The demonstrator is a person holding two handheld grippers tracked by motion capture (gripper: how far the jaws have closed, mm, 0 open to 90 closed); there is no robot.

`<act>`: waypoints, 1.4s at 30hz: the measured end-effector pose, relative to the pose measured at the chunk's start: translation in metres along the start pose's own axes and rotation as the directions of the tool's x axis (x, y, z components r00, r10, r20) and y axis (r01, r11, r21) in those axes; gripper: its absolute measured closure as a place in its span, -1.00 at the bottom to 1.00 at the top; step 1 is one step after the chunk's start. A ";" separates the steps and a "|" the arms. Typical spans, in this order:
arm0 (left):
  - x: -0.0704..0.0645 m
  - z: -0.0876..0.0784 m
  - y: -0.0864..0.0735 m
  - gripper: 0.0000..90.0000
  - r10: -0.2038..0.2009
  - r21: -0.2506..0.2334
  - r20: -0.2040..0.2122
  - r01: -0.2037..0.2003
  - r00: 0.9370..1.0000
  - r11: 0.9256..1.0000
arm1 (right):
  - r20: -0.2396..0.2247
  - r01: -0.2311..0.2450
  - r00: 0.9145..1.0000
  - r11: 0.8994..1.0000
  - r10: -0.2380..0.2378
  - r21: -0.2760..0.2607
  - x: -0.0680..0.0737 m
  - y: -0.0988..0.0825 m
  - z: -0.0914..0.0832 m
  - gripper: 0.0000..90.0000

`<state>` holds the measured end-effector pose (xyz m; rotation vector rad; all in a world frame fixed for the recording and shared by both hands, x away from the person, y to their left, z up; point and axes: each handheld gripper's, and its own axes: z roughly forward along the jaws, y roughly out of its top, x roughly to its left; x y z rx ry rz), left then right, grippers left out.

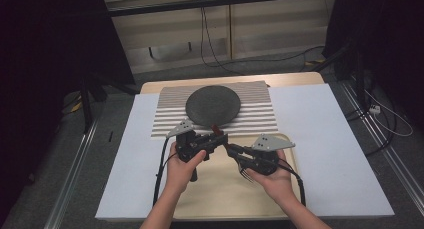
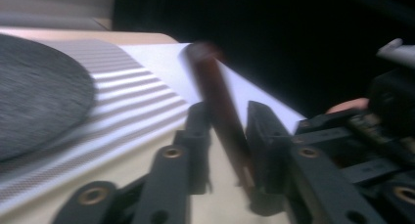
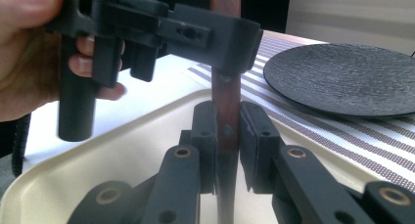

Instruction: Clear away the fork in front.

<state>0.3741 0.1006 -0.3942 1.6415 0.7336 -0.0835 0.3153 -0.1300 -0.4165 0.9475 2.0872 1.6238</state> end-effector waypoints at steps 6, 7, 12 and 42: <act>0.001 -0.003 0.003 0.78 -0.037 0.014 0.011 0.037 0.999 0.999 | -0.009 -0.009 1.000 1.000 0.008 -0.006 0.002 -0.001 0.005 0.70; 0.002 -0.004 0.004 0.78 -0.047 0.010 0.018 0.047 0.999 0.999 | -0.009 -0.006 1.000 1.000 0.006 -0.005 0.002 -0.001 0.005 0.64; 0.005 -0.013 0.008 0.78 -0.072 -0.006 0.031 0.073 0.997 0.997 | -0.018 -0.016 1.000 1.000 0.016 -0.003 0.001 -0.001 0.002 0.44; 0.018 -0.072 0.022 0.79 -0.078 0.134 -0.011 0.078 0.997 0.988 | 0.112 -0.060 0.992 0.998 0.063 -0.033 -0.036 -0.008 -0.041 -0.42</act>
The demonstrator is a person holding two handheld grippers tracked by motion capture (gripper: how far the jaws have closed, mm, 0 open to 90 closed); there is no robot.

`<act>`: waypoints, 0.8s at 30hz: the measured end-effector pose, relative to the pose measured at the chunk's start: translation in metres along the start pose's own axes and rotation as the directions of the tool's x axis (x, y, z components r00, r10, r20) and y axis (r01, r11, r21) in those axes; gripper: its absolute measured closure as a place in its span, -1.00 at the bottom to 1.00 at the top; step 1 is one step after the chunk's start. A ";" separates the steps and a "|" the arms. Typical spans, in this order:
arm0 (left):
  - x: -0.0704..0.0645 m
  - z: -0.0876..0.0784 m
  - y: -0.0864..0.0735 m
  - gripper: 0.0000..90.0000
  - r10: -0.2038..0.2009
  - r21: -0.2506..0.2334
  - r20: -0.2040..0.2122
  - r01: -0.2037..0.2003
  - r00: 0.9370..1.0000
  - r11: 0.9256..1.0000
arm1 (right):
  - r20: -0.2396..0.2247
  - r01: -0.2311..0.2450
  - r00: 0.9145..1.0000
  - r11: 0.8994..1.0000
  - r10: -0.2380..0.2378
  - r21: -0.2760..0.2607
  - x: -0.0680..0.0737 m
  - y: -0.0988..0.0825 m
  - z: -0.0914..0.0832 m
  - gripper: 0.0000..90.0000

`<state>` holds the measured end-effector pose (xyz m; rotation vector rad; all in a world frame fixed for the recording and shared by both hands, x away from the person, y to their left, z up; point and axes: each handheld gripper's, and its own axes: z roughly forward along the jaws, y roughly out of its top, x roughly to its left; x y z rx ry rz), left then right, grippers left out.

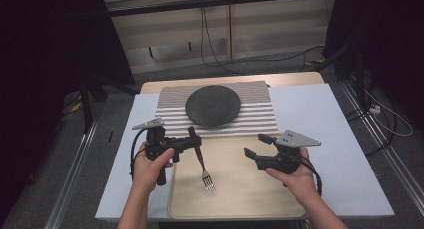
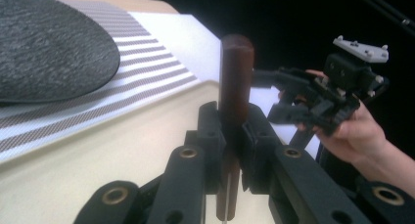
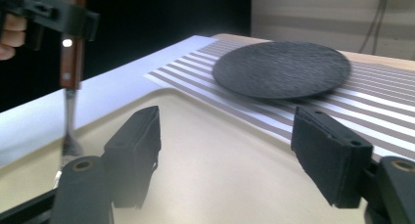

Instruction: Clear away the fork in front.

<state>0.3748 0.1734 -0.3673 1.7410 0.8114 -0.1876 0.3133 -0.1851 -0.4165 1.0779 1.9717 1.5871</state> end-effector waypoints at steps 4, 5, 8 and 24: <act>0.002 -0.006 -0.001 0.79 -0.005 0.024 -0.009 0.006 1.000 1.000 | 0.024 0.000 1.000 1.000 0.000 0.005 -0.007 -0.002 -0.010 -0.45; 0.003 -0.008 -0.001 0.79 -0.005 0.038 -0.010 0.006 1.000 0.999 | 0.023 0.002 1.000 1.000 -0.002 0.007 -0.008 -0.002 -0.012 -0.45; 0.006 -0.011 -0.003 0.79 -0.009 0.072 -0.004 0.010 1.000 0.997 | 0.043 0.017 0.999 1.000 -0.018 0.016 -0.013 -0.004 -0.021 -0.47; 0.031 0.007 -0.025 0.60 0.062 0.116 -0.161 -0.043 0.985 0.992 | 0.060 -0.005 0.998 1.000 0.006 -0.007 -0.021 -0.016 -0.033 -0.52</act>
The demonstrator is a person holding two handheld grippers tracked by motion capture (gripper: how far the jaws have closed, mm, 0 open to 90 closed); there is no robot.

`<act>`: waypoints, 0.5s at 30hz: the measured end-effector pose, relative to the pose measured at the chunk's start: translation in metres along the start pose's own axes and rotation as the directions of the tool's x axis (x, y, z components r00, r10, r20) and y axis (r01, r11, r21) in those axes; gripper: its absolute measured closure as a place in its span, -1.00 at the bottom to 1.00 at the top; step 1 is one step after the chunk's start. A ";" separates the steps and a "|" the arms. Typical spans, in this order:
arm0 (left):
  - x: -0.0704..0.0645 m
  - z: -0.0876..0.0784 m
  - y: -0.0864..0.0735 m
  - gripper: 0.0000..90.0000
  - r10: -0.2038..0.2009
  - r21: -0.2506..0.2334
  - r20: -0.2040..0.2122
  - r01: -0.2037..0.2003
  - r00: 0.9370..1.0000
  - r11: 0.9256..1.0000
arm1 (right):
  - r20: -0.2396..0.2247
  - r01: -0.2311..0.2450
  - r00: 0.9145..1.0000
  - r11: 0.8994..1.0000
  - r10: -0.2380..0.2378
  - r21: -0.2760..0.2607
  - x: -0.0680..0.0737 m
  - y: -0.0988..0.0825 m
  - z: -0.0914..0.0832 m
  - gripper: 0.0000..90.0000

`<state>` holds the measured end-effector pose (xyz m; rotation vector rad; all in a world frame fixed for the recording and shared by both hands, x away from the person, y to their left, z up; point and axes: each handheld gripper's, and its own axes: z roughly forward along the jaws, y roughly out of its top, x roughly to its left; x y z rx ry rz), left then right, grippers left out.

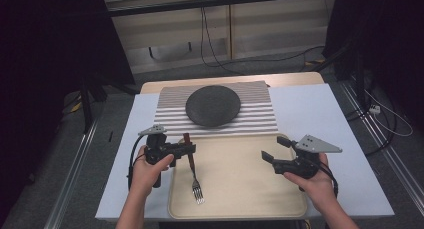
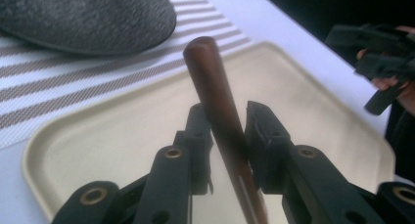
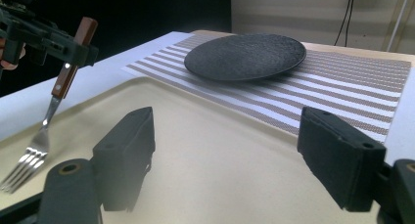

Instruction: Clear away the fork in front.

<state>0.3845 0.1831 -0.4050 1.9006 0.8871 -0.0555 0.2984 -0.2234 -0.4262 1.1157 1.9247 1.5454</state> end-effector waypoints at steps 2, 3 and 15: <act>0.001 0.002 -0.002 0.59 0.002 0.010 -0.015 -0.002 1.000 1.000 | 0.000 0.005 1.000 1.000 -0.005 0.004 -0.001 -0.001 0.000 -0.52; 0.001 0.003 -0.003 0.58 0.013 0.019 -0.020 -0.013 1.000 1.000 | 0.004 0.004 1.000 1.000 -0.004 0.006 -0.001 -0.002 0.000 -0.52; 0.006 0.012 -0.009 0.48 0.070 0.065 -0.062 -0.066 0.996 0.996 | -0.001 0.011 1.000 1.000 -0.011 0.003 -0.003 -0.004 -0.001 -0.51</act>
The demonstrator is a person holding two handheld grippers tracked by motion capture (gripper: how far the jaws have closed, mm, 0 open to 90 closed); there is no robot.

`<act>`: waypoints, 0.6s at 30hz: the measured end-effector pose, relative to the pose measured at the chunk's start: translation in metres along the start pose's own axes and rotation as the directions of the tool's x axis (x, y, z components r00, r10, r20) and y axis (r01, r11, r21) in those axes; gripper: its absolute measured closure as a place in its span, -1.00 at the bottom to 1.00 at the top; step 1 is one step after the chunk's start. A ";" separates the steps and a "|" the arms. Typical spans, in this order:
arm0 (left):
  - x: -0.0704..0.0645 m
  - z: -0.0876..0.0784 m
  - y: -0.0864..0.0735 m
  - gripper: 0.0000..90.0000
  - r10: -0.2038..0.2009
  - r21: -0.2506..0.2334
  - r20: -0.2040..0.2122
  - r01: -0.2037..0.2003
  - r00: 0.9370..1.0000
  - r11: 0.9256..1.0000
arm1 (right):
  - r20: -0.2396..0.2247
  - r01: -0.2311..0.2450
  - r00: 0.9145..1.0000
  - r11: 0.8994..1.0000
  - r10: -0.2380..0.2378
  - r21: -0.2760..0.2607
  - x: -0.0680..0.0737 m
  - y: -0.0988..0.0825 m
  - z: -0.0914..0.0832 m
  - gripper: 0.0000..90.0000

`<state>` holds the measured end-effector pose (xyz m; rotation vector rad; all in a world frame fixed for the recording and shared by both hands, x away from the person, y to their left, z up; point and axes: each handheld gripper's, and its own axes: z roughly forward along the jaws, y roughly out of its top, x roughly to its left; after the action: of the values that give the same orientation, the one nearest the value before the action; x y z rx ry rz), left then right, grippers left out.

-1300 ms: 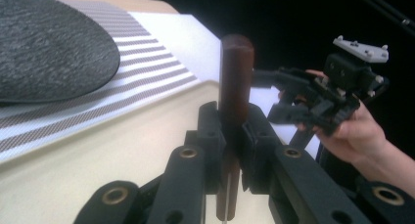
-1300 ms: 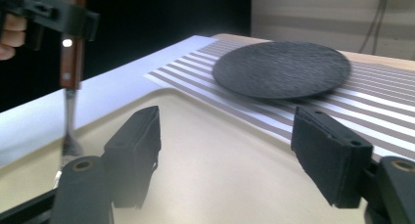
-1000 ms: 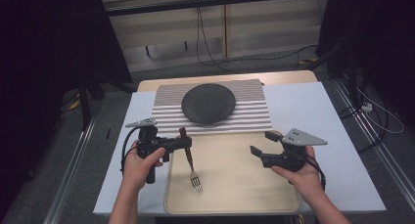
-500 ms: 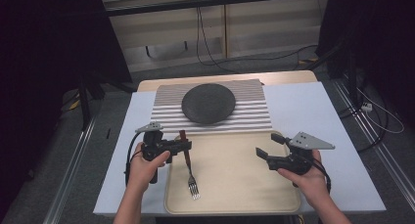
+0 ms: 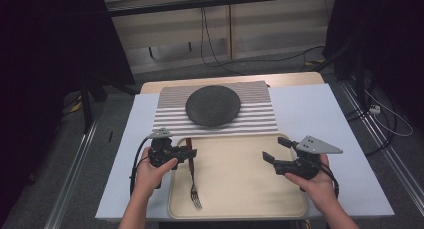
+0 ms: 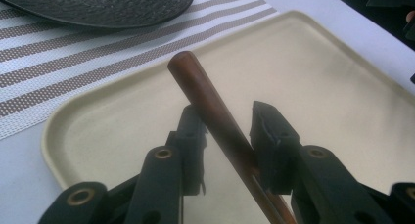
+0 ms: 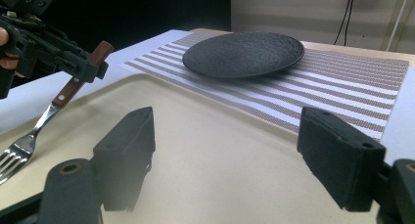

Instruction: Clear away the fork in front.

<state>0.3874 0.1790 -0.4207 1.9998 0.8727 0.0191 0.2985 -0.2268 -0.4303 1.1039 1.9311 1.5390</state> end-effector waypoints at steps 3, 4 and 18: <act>0.004 -0.001 -0.003 0.46 -0.003 0.008 -0.007 0.003 1.000 1.000 | 0.007 0.001 1.000 1.000 -0.001 -0.001 -0.002 -0.001 0.000 -0.51; 0.005 -0.001 -0.003 0.46 -0.006 0.013 -0.007 0.006 1.000 1.000 | 0.009 -0.001 1.000 1.000 0.001 -0.003 -0.002 -0.001 -0.001 -0.51; 0.013 0.002 -0.011 0.41 -0.009 0.035 -0.046 0.010 0.999 0.999 | 0.019 -0.003 1.000 1.000 0.003 -0.008 -0.005 -0.001 -0.003 -0.51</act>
<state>0.3914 0.1886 -0.4342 2.0351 0.9172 0.0442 0.2986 -0.2325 -0.4314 1.1143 1.9100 1.5315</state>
